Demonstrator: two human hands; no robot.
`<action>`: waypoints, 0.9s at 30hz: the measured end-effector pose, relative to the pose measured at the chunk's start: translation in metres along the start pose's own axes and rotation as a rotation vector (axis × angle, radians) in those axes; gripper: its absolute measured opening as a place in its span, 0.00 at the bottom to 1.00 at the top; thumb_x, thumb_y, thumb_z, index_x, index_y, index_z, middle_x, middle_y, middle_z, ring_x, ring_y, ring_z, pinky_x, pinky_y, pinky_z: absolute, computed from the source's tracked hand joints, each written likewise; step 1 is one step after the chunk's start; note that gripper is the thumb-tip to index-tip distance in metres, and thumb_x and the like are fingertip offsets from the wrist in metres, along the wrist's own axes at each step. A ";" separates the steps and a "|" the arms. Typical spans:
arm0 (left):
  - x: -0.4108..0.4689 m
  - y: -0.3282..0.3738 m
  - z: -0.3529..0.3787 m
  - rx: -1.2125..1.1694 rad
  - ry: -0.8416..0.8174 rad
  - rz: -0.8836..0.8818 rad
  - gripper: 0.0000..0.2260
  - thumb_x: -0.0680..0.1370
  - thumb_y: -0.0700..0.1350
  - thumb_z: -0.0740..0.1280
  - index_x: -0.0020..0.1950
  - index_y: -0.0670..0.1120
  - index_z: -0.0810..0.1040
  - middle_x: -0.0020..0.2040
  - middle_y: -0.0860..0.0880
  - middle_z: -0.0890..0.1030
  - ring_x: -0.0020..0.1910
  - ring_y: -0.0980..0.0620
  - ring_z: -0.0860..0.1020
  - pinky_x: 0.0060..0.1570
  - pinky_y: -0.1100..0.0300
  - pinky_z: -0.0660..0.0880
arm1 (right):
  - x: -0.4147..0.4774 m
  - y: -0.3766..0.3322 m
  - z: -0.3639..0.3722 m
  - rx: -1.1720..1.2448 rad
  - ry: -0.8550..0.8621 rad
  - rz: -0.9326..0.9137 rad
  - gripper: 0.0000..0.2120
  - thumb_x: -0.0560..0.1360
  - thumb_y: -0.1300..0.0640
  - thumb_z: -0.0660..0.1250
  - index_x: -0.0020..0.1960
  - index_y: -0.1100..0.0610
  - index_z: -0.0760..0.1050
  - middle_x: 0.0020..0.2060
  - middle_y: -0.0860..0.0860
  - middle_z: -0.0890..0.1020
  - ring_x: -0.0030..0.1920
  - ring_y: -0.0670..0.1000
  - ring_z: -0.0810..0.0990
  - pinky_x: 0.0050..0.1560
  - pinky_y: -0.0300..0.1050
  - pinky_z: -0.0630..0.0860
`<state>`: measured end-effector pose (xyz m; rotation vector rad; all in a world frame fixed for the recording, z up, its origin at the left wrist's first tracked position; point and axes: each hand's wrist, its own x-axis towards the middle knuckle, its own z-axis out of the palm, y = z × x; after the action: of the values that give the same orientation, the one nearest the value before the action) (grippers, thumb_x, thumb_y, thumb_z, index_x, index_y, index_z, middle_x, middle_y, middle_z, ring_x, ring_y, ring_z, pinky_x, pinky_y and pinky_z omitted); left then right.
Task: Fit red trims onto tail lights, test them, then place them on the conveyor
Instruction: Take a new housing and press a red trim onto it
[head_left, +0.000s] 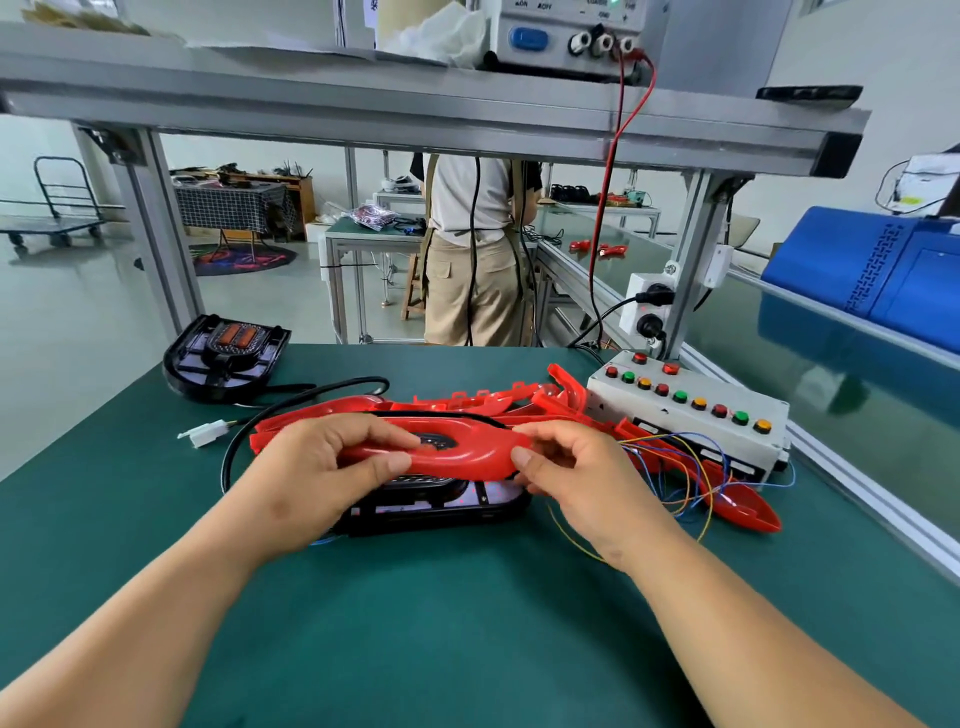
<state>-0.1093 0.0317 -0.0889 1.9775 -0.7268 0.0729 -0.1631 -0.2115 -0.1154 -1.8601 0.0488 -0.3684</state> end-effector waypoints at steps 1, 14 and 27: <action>-0.002 0.000 0.001 0.122 -0.047 0.026 0.09 0.73 0.47 0.73 0.44 0.64 0.84 0.43 0.65 0.83 0.42 0.66 0.80 0.44 0.75 0.72 | 0.000 0.002 0.001 -0.037 0.016 0.007 0.09 0.75 0.59 0.72 0.52 0.48 0.80 0.42 0.50 0.83 0.44 0.52 0.82 0.50 0.47 0.79; -0.003 0.002 0.006 0.599 -0.163 0.183 0.12 0.76 0.56 0.70 0.59 0.61 0.82 0.46 0.64 0.74 0.51 0.62 0.71 0.52 0.72 0.64 | -0.001 0.006 -0.002 -0.182 0.025 0.114 0.09 0.73 0.51 0.75 0.53 0.48 0.82 0.48 0.47 0.81 0.46 0.45 0.78 0.48 0.38 0.74; -0.006 0.004 0.006 0.605 -0.214 0.110 0.12 0.76 0.57 0.69 0.60 0.63 0.81 0.46 0.61 0.74 0.47 0.62 0.75 0.52 0.61 0.73 | 0.000 0.007 0.000 -0.166 0.040 0.179 0.12 0.70 0.47 0.77 0.48 0.49 0.77 0.45 0.47 0.79 0.41 0.45 0.77 0.41 0.39 0.75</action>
<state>-0.1174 0.0286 -0.0911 2.5442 -1.0419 0.1647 -0.1623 -0.2136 -0.1216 -1.9939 0.2789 -0.2833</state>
